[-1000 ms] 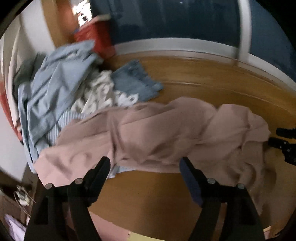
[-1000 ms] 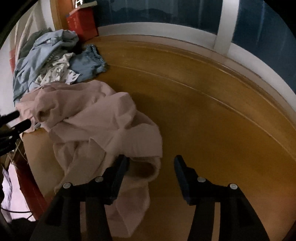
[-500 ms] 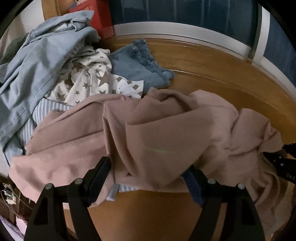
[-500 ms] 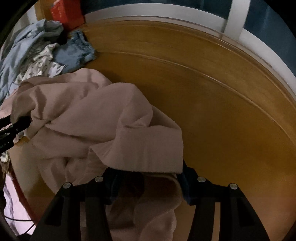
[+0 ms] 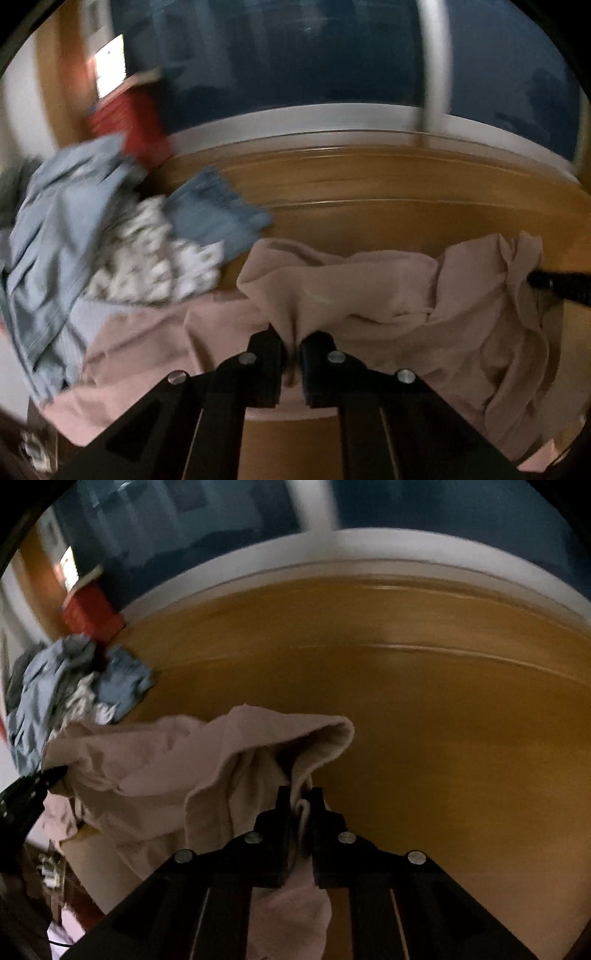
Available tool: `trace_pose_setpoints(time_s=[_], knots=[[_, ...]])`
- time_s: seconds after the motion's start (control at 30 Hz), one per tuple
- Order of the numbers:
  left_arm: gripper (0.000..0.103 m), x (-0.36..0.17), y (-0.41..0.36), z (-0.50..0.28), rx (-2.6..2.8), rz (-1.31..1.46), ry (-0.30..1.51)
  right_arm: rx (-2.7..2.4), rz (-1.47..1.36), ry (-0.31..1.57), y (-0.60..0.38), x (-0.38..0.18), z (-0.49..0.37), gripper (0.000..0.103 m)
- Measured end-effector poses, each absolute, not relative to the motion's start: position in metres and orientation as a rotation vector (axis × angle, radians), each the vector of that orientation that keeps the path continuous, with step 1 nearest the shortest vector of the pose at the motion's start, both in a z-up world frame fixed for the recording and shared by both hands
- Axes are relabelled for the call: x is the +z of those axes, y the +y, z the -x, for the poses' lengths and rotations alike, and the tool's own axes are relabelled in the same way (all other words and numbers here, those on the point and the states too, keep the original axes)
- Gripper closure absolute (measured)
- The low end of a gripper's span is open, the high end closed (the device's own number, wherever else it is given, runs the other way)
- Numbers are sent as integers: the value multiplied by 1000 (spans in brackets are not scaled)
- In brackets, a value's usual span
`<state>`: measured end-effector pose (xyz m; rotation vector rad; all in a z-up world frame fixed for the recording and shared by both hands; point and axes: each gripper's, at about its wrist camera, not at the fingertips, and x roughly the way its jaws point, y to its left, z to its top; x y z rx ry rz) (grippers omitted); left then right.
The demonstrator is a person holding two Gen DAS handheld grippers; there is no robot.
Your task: Fold clothes
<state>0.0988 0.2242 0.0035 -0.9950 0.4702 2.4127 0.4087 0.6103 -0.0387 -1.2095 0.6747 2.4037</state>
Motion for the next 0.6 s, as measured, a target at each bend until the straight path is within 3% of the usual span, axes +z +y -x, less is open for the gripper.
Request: trace_pose_setpoints(time_s=[0.37,0.6], knots=[[97,-10,376,-155,2125,961,469,2113,1056,731,766,-14,-541,95],[97,-22,431,-169,2071,1027,436,2071,1146,732,823,-31,-567,95]])
